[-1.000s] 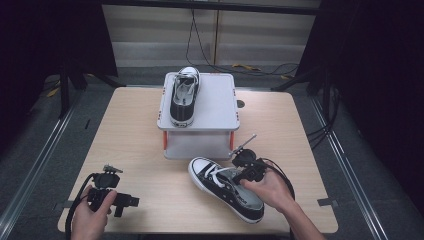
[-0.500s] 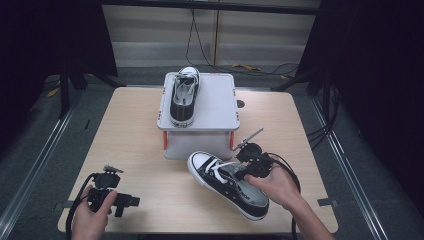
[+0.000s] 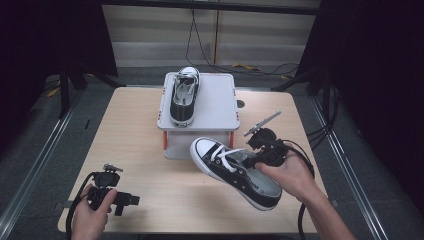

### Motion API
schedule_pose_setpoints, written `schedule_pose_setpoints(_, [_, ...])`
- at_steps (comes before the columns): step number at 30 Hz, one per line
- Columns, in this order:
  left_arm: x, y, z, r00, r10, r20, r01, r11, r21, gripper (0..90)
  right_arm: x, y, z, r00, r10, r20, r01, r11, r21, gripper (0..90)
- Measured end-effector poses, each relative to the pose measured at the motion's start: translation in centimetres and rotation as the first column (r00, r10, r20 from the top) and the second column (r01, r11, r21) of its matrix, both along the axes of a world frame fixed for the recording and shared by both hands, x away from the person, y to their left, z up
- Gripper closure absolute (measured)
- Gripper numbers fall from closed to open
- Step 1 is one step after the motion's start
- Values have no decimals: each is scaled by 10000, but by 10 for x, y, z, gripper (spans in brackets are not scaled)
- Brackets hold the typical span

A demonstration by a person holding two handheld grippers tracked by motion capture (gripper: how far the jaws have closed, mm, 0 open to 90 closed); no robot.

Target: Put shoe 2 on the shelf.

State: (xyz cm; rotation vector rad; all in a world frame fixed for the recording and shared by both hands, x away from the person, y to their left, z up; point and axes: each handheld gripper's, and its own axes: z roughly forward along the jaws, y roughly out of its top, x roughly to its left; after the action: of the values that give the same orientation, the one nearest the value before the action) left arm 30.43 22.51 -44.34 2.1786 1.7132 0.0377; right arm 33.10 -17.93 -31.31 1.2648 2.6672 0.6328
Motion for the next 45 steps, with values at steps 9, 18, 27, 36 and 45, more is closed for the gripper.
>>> schedule_pose_setpoints(9, [1, 2, -1, 10000, -10, 9, 10, 10000, -62, 169, 25, -3, 37, 9969, -691, 364, 678, 9970, 376, 871])
schedule_pose_setpoints(18, [1, 4, -4, 9999, 0, 131, 2, 9999, -159, 169, 60, 4, 53, 9899, -1280, 611, 1262, 9914, 335, 871])
schedule_pose_setpoints(27, [0, 4, -4, 9998, -144, 101, 145, 9997, -179, 169, 93, 10, 62, 9777, -2024, 570, 2007, 9791, 338, 871])
schedule_pose_setpoints(36, [0, 5, -7, 9999, -109, 31, 109, 9998, -191, 169, 127, 12, 62, 9437, -3278, 439, 3286, 9444, -115, 870])
schedule_pose_setpoints(45, [-1, 7, -9, 9999, -143, -13, 142, 9997, -177, 169, 157, 25, 53, 8935, -4488, 149, 4489, 8923, -479, 869])
